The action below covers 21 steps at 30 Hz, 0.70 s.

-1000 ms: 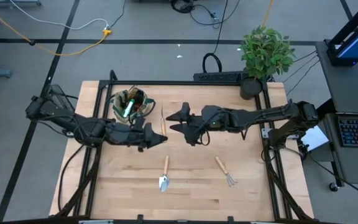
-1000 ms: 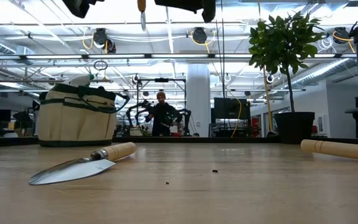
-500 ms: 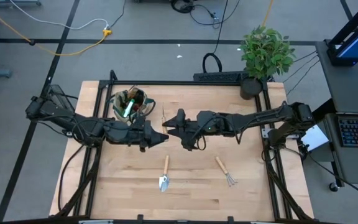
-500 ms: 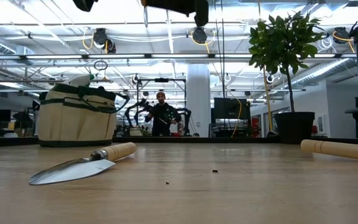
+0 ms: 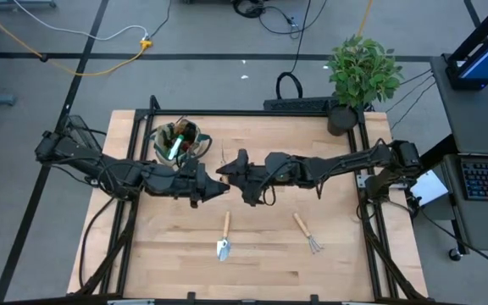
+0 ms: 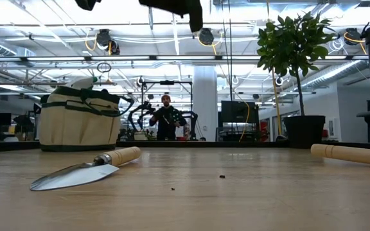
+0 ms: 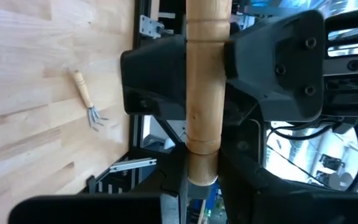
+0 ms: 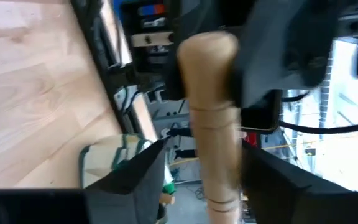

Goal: Pick & Place Garden tools in Gardening bag
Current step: Put the left trowel into the gardening bag

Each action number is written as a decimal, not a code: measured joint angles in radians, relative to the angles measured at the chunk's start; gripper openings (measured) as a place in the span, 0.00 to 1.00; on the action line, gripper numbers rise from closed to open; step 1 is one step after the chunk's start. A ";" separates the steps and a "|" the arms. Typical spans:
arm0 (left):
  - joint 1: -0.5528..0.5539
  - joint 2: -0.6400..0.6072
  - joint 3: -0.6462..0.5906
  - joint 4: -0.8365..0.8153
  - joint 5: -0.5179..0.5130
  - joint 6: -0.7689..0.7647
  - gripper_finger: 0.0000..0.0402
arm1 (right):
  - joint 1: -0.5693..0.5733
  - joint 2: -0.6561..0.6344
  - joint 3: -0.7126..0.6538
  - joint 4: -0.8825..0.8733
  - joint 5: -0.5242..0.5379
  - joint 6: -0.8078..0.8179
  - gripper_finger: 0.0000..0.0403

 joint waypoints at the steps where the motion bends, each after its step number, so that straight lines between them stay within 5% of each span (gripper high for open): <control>1: 0.002 -0.001 0.000 0.002 0.000 0.000 0.16 | 0.000 -0.001 0.001 0.001 0.000 0.006 0.42; 9: 0.021 -0.003 0.000 0.007 0.014 -0.017 0.16 | 0.000 0.000 0.000 0.032 0.006 0.039 0.15; 17: 0.022 -0.002 0.000 0.002 0.007 0.076 0.17 | 0.000 0.000 -0.001 0.025 0.017 0.062 0.15; 21: 0.022 -0.003 0.001 0.002 0.005 0.271 0.37 | 0.000 0.002 -0.001 0.026 0.049 0.119 0.15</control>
